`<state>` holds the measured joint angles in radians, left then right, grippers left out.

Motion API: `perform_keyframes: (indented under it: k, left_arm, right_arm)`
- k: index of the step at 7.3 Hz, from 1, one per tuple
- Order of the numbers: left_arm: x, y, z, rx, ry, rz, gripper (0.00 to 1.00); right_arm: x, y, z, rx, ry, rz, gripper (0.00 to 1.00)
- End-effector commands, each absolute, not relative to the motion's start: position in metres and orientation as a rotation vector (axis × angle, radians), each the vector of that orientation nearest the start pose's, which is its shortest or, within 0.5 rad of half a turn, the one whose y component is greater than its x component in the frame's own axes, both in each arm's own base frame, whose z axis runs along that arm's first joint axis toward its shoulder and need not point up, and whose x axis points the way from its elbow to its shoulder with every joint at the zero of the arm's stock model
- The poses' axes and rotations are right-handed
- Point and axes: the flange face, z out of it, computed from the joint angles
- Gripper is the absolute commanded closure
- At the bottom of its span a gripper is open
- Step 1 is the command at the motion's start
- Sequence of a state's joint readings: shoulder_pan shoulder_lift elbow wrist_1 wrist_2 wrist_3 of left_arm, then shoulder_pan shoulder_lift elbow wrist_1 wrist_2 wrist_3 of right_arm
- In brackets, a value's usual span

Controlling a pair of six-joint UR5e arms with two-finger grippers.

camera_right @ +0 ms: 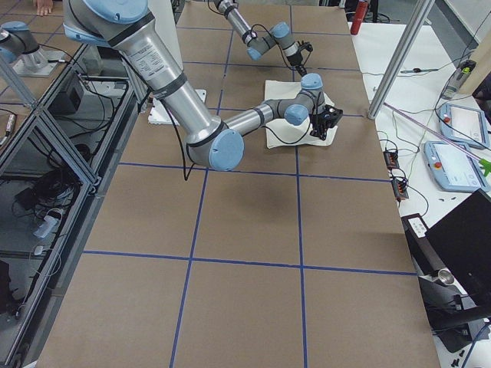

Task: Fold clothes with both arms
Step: 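Lift the hem with both grippers and fold it toward the collar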

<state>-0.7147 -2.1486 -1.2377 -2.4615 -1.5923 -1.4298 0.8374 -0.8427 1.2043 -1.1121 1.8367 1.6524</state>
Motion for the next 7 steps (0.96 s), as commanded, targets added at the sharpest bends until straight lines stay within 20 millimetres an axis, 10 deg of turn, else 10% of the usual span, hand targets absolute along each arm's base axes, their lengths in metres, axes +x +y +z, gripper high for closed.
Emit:
perform_keyframes:
  k: [1, 6, 7]
  left_arm:
    - [0.453, -0.587, 0.377, 0.512, 1.039, -0.446, 1.00]
    - [0.441, -0.577, 0.393, 0.490, 1.031, -0.443, 1.00]
    - [0.436, -0.571, 0.410, 0.478, 1.016, -0.444, 1.00]
  right_arm:
    - [-0.433, -0.667, 0.331, 0.066, -0.881, 0.746, 1.00]
    - [-0.444, -0.691, 0.349, 0.059, -0.934, 0.722, 1.00]
    - [-0.447, -0.695, 0.343, 0.059, -0.935, 0.726, 0.86]
